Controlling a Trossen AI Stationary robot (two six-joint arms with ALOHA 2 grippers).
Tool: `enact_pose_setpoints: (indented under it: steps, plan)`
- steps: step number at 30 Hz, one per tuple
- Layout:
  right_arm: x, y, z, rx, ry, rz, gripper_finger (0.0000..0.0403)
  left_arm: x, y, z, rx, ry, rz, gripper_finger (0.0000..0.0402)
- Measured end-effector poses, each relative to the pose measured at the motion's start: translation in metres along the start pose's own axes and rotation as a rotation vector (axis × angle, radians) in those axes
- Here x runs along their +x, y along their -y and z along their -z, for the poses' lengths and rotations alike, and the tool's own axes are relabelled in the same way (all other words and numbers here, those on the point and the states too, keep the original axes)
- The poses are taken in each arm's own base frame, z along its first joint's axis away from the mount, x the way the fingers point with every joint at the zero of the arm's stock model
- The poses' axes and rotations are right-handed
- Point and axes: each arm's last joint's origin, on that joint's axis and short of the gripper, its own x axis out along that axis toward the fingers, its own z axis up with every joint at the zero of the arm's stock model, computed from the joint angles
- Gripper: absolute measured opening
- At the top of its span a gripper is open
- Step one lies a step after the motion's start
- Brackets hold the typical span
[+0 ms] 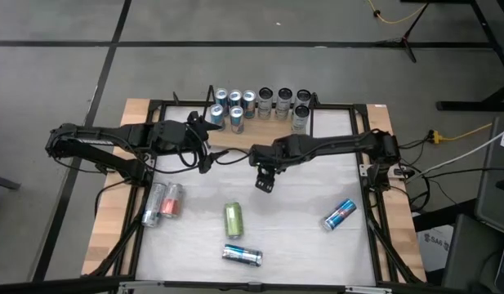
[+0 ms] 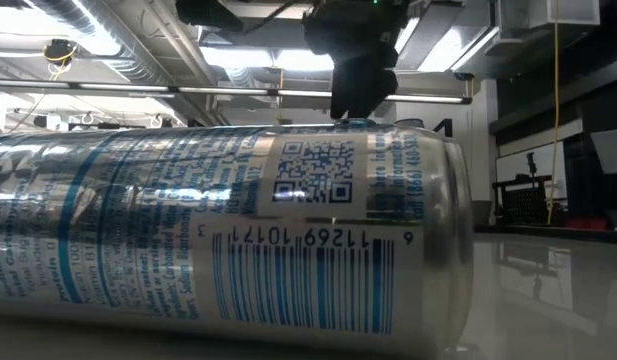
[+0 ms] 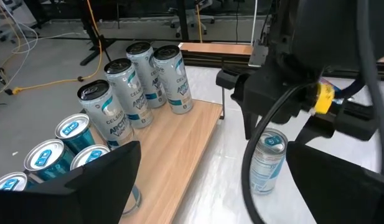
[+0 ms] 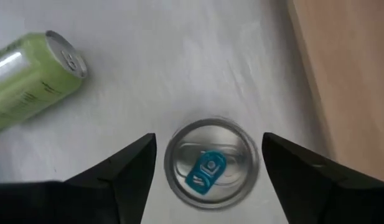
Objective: Place canned beverage on shelf
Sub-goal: Put the blue soda can on the shelf aligned with the other blue soda can
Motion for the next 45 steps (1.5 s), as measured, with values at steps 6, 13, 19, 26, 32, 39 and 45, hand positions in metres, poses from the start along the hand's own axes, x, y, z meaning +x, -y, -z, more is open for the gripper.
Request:
enact_pose_setpoints:
  steps: [6,13,19,26,32,39,45]
  plan:
    - [-0.0018,-0.0001,-0.0007,-0.184,0.002,0.001,0.028,0.0,0.0,0.0,0.0,0.0,0.0,0.0396]
    - [-0.002,-0.0018,-0.0001,-0.369,-0.01,-0.063,0.028,0.0,0.0,0.0,0.0,0.0,0.0,0.0396]
    - [-0.0019,-0.0025,0.0002,-0.502,-0.009,-0.088,0.028,0.0,0.0,0.0,0.0,0.0,0.0,0.0396]
    - [-0.0019,-0.0024,0.0002,-0.632,-0.003,-0.088,0.028,0.0,0.0004,0.0,0.0,-0.001,0.014,0.0396]
    - [-0.0018,-0.0025,0.0003,-0.683,-0.002,-0.09,0.028,-0.0001,0.0017,0.0001,-0.001,-0.003,0.053,0.0396]
    - [-0.0019,-0.003,0.0012,-0.697,-0.009,-0.118,0.028,-0.0001,0.0016,0.0001,-0.003,-0.003,0.054,0.0396]
    - [-0.0032,-0.0002,0.0072,-0.697,-0.074,-0.116,0.028,-0.0001,0.0016,0.0001,-0.005,-0.003,0.054,0.0396]
